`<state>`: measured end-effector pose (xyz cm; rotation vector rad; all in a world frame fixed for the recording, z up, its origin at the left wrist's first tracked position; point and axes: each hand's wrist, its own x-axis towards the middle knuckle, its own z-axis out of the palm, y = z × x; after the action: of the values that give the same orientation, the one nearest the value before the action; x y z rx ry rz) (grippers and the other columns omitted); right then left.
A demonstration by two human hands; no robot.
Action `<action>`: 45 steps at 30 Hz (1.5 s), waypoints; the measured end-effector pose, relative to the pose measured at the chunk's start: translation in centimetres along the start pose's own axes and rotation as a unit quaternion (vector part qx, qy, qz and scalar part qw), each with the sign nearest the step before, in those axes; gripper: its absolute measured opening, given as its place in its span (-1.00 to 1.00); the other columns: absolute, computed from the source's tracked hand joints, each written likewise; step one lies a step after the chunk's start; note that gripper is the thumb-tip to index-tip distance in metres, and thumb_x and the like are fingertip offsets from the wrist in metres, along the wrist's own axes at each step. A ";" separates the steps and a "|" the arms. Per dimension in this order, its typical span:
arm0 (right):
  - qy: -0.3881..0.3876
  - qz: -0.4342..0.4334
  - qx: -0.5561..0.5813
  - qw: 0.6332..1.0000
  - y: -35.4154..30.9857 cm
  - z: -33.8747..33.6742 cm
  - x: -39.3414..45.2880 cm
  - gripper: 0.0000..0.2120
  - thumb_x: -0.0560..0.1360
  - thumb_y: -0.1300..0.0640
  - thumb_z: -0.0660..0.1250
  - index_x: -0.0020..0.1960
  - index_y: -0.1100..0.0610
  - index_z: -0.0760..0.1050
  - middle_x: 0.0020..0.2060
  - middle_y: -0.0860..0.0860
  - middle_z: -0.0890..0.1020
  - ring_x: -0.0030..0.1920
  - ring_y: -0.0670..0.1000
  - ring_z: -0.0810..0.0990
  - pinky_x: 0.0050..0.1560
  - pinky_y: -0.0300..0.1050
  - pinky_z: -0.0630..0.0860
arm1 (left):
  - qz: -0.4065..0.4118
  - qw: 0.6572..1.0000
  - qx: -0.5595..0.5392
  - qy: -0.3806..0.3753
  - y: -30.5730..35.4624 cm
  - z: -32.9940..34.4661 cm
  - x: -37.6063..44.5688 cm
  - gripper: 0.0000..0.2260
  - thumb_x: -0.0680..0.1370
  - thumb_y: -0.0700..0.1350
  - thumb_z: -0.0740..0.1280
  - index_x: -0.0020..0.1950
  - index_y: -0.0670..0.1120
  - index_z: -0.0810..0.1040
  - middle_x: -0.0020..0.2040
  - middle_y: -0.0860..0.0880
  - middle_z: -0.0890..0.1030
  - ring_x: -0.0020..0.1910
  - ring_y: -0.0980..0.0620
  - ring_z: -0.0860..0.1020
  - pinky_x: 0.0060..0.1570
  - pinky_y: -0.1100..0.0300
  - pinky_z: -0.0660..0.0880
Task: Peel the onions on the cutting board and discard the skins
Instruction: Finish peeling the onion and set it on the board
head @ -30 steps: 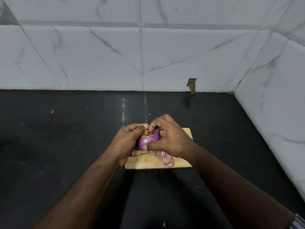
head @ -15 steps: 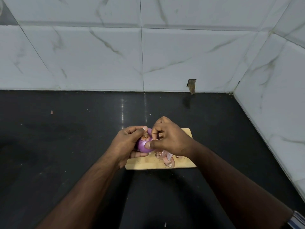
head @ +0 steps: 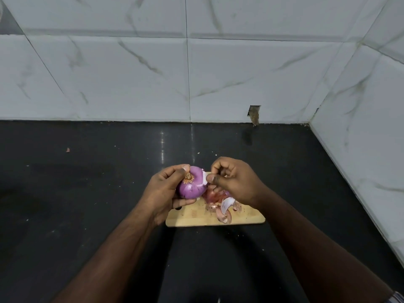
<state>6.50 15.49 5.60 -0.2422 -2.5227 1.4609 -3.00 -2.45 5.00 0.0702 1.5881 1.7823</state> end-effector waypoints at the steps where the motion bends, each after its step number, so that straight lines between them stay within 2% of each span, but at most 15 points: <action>1: 0.001 0.011 0.017 1.000 0.1 -0.2 0.0 -0.91 0.51 0.21 0.42 -0.12 0.19 0.54 -0.23 0.07 0.63 -0.21 0.08 0.66 -0.21 -0.08 0.63 | -0.004 1.000 -0.007 -0.002 0.0 -0.1 0.0 -0.80 0.62 -0.04 0.36 0.18 -0.07 0.67 0.11 -0.20 0.70 -0.12 -0.13 0.73 -0.33 0.08 0.68; 4: 0.018 0.061 0.059 0.996 0.8 -1.1 0.0 -0.89 0.53 0.27 0.39 -0.09 0.31 0.50 -0.23 0.20 0.64 -0.24 0.08 0.70 -0.26 -0.07 0.66 | -0.023 0.998 -0.047 -0.024 0.2 -0.5 0.0 -0.76 0.62 -0.02 0.35 0.20 -0.09 0.67 0.11 -0.21 0.71 -0.11 -0.16 0.73 -0.32 0.05 0.69; 7: 0.029 0.111 0.048 0.992 1.7 -1.8 -0.2 -0.93 0.53 0.28 0.40 -0.08 0.26 0.52 -0.25 0.18 0.68 -0.26 0.07 0.72 -0.20 0.05 0.69 | -0.026 0.997 -0.066 -0.031 0.5 -1.1 0.0 -0.77 0.63 -0.02 0.33 0.17 -0.07 0.69 0.08 -0.20 0.72 -0.11 -0.16 0.73 -0.29 0.04 0.68; 9: 0.030 0.113 0.083 0.990 1.1 -1.5 -0.2 -0.94 0.53 0.31 0.38 0.00 0.23 0.57 -0.22 0.17 0.69 -0.25 0.08 0.71 -0.20 0.01 0.68 | -0.018 0.998 -0.054 -0.026 0.4 -1.1 0.1 -0.78 0.63 -0.02 0.32 0.19 -0.06 0.67 0.10 -0.20 0.72 -0.11 -0.14 0.73 -0.29 0.05 0.68; 11: 0.037 0.112 0.136 0.984 -0.2 -0.7 0.0 -0.85 0.57 0.32 0.34 0.10 0.21 0.61 -0.16 0.15 0.70 -0.23 0.06 0.70 -0.18 -0.05 0.68 | -0.008 0.999 -0.029 -0.013 0.1 -0.6 0.2 -0.79 0.62 -0.02 0.33 0.19 -0.04 0.66 0.12 -0.18 0.71 -0.09 -0.13 0.73 -0.31 0.07 0.69; 13: 0.026 0.127 0.171 0.977 -1.4 0.4 0.2 -0.83 0.57 0.24 0.36 0.15 0.19 0.61 -0.10 0.13 0.70 -0.17 0.05 0.69 -0.13 -0.04 0.68 | 0.010 1.000 0.002 -0.002 -0.3 -0.1 0.3 -0.81 0.61 -0.01 0.36 0.18 -0.02 0.65 0.14 -0.17 0.69 -0.02 -0.16 0.73 -0.33 0.10 0.68; 16: -0.013 0.136 0.106 0.985 -1.9 1.5 0.1 -0.61 0.44 0.06 0.52 0.23 0.06 0.58 -0.01 -0.01 0.64 -0.08 0.04 0.71 -0.15 0.08 0.69 | 0.029 0.999 0.036 0.004 -0.6 0.1 0.4 -0.79 0.59 -0.01 0.40 0.19 -0.02 0.63 0.16 -0.16 0.68 0.02 -0.17 0.73 -0.34 0.12 0.66; 18: -0.010 0.131 0.088 0.987 -1.8 1.6 0.0 -0.71 0.44 0.16 0.52 0.14 0.02 0.63 -0.06 -0.01 0.67 -0.16 0.07 0.72 -0.20 0.16 0.69 | 0.031 0.998 0.050 0.008 -0.7 0.0 0.5 -0.80 0.59 -0.02 0.41 0.19 -0.01 0.63 0.15 -0.15 0.69 0.00 -0.15 0.73 -0.34 0.11 0.65; 21: 0.036 0.135 0.098 0.985 -1.4 1.5 0.1 -0.88 0.48 0.29 0.45 -0.03 0.13 0.67 -0.22 0.08 0.72 -0.27 0.08 0.73 -0.21 0.24 0.67 | 0.021 0.998 0.053 0.014 -0.7 -0.2 0.4 -0.81 0.59 -0.04 0.42 0.18 -0.03 0.64 0.14 -0.17 0.69 -0.04 -0.16 0.74 -0.37 0.12 0.65; 25: 0.066 0.133 0.072 0.986 -1.2 1.2 0.3 -0.86 0.47 0.35 0.44 -0.03 0.16 0.68 -0.20 0.05 0.72 -0.25 0.05 0.73 -0.14 0.16 0.68 | 0.002 0.999 0.029 0.016 -0.5 -0.3 0.2 -0.82 0.61 -0.06 0.39 0.18 -0.08 0.64 0.09 -0.19 0.69 -0.16 -0.11 0.74 -0.43 0.15 0.63; 29: 0.115 0.136 0.003 0.984 0.2 0.1 0.9 -0.85 0.48 0.29 0.44 -0.04 0.06 0.68 -0.17 -0.05 0.71 -0.20 -0.04 0.71 -0.08 0.03 0.69 | -0.024 1.000 -0.009 -0.018 -0.1 -0.6 -0.2 -0.80 0.64 -0.07 0.34 0.20 -0.10 0.65 0.04 -0.18 0.71 -0.22 -0.09 0.73 -0.45 0.13 0.64; 33: 0.073 0.140 -0.103 0.982 1.1 -0.2 0.8 -0.86 0.51 0.24 0.42 0.01 0.05 0.68 -0.06 -0.09 0.70 -0.09 -0.15 0.65 0.03 -0.11 0.64 | -0.057 0.996 -0.045 -0.053 -0.1 -0.5 -0.5 -0.75 0.63 0.00 0.33 0.22 -0.07 0.66 0.09 -0.22 0.71 -0.15 -0.14 0.72 -0.28 0.04 0.69; 37: 0.043 0.144 -0.170 0.974 2.4 -0.6 0.4 -0.79 0.52 0.30 0.36 0.07 0.10 0.68 0.05 -0.02 0.70 -0.06 -0.17 0.59 -0.15 -0.42 0.46 | -0.092 0.987 -0.126 -0.048 -0.2 -0.5 -0.4 -0.70 0.61 0.02 0.33 0.27 -0.08 0.64 0.17 -0.25 0.68 -0.17 -0.12 0.72 -0.29 0.06 0.70; 42: -0.026 0.163 -0.178 0.970 3.1 -1.2 -0.1 -0.85 0.52 0.19 0.43 0.06 0.08 0.70 0.04 -0.03 0.71 -0.15 -0.20 0.60 -0.25 -0.35 0.41 | -0.147 0.964 -0.206 -0.079 0.0 -0.9 -0.2 -0.43 0.56 0.20 0.33 0.38 -0.19 0.52 0.23 -0.32 0.64 -0.09 -0.19 0.73 -0.26 0.06 0.69; 45: 0.020 0.108 -0.202 0.973 2.3 -1.4 -0.4 -0.74 0.49 0.06 0.46 0.17 0.01 0.66 0.19 -0.07 0.64 0.07 -0.14 0.57 -0.01 -0.24 0.45 | -0.142 0.968 -0.188 -0.086 0.2 -0.8 -0.3 -0.37 0.48 0.16 0.42 0.39 -0.24 0.52 0.19 -0.33 0.65 -0.10 -0.21 0.73 -0.26 0.07 0.69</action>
<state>7.30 17.71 4.26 -0.6216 -2.8096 0.9742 -3.22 -3.30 5.10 -0.1705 1.0581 1.7633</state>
